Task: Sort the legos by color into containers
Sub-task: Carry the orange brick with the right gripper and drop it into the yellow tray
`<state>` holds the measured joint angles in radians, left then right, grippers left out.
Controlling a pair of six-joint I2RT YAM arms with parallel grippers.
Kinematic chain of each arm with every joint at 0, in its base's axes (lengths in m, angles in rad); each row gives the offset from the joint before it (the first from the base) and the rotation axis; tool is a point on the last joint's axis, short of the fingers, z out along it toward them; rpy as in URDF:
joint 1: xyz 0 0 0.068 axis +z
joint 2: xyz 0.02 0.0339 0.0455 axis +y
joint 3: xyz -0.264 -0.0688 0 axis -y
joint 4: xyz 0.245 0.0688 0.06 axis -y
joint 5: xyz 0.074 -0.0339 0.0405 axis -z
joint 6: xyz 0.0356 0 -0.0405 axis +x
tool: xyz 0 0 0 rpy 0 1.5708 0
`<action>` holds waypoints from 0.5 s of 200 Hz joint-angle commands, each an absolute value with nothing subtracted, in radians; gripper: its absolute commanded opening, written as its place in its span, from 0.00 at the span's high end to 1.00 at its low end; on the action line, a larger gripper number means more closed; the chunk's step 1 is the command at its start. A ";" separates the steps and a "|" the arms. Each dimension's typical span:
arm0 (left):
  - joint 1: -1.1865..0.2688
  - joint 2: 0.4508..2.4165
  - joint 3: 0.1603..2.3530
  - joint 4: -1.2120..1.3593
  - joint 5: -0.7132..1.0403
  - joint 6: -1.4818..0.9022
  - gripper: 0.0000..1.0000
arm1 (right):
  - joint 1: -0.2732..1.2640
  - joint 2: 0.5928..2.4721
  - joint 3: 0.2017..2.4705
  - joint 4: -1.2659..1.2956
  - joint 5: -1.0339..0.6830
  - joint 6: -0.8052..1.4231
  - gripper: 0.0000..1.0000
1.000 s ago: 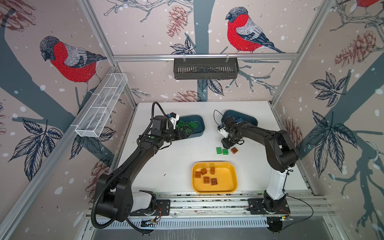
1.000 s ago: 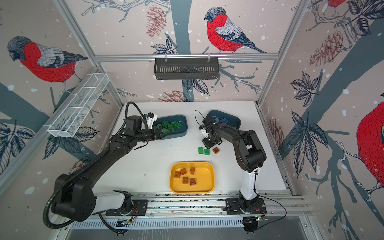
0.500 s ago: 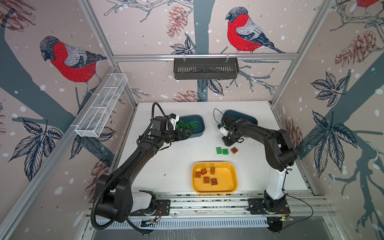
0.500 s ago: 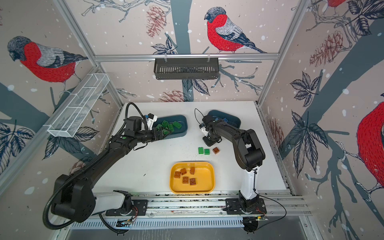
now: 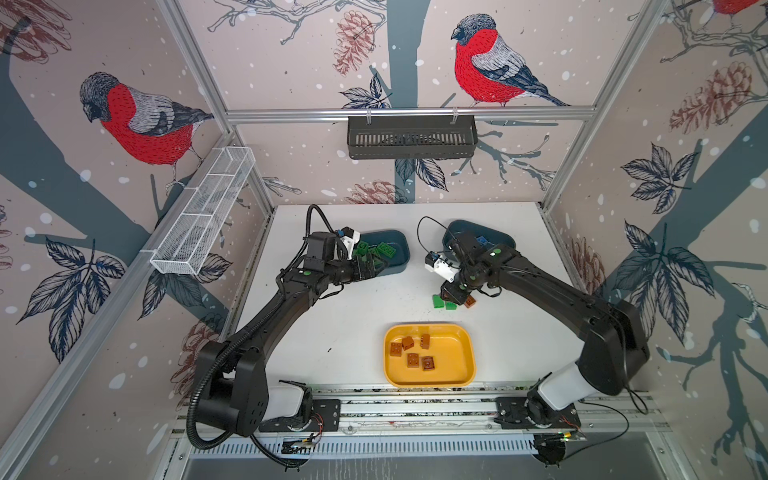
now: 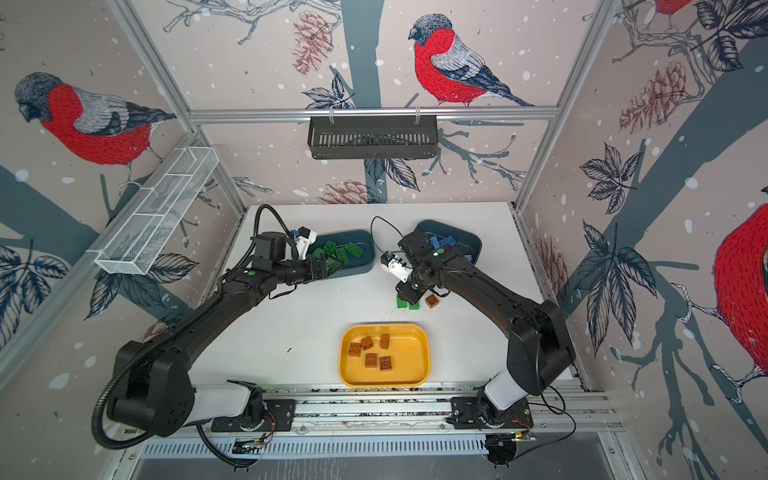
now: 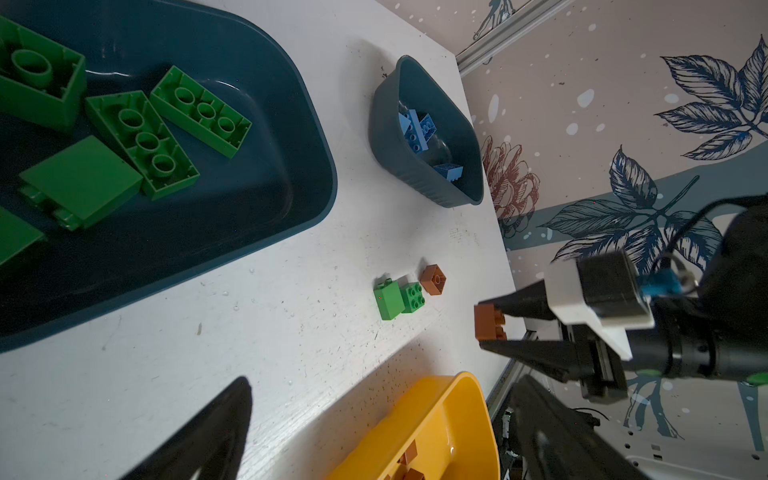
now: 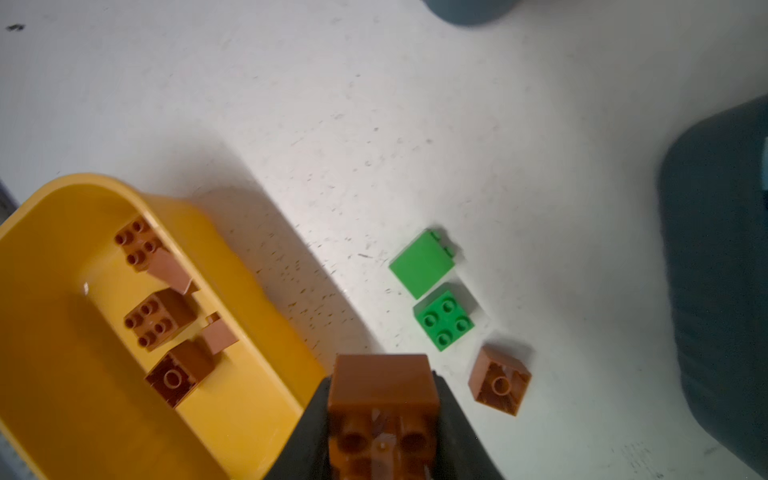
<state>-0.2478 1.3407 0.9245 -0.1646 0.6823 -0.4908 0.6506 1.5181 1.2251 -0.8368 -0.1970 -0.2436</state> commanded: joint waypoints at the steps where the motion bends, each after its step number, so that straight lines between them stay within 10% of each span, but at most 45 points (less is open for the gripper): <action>1: -0.244 1.350 0.942 -0.147 0.702 -0.465 0.03 | 0.704 1.459 1.163 -0.895 -0.218 -0.289 0.66; 100: -0.232 1.331 0.954 -0.191 0.709 -0.446 0.03 | 0.958 1.469 0.966 -0.743 -0.170 -0.345 0.62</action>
